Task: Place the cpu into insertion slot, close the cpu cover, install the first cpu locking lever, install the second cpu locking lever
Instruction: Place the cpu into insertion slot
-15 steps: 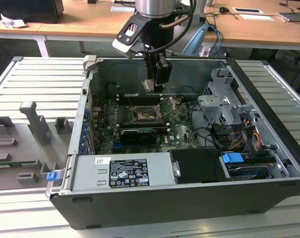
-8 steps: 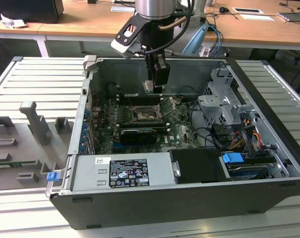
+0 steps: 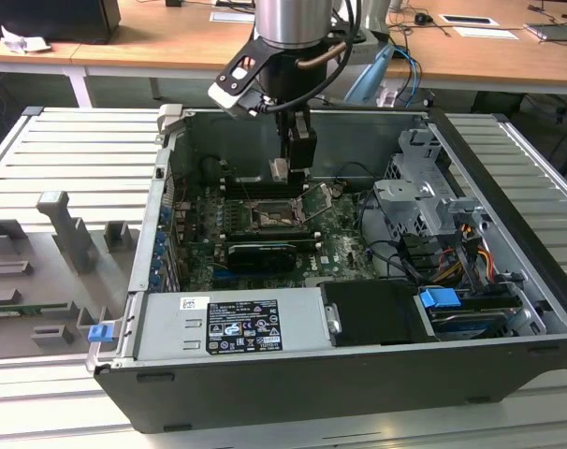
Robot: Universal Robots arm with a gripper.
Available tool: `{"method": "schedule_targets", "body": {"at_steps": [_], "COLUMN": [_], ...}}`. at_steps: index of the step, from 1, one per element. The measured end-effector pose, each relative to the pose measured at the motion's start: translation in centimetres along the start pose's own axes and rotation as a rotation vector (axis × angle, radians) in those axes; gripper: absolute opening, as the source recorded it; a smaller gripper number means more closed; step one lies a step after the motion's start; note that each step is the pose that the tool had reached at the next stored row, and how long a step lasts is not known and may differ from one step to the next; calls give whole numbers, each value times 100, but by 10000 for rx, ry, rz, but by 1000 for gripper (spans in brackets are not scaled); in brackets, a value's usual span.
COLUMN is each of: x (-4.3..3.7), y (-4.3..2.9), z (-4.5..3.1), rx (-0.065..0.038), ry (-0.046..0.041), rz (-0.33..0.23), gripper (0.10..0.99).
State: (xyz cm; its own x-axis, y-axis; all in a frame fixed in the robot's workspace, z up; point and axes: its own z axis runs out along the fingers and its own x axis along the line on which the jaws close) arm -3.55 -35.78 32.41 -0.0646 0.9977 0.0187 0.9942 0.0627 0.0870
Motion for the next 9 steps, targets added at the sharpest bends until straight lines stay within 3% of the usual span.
{"method": "schedule_targets", "body": {"at_steps": [9], "x": [-2], "y": [8], "z": [63], "rx": [-6], "ry": [-63], "rz": [311], "gripper": [541]}}
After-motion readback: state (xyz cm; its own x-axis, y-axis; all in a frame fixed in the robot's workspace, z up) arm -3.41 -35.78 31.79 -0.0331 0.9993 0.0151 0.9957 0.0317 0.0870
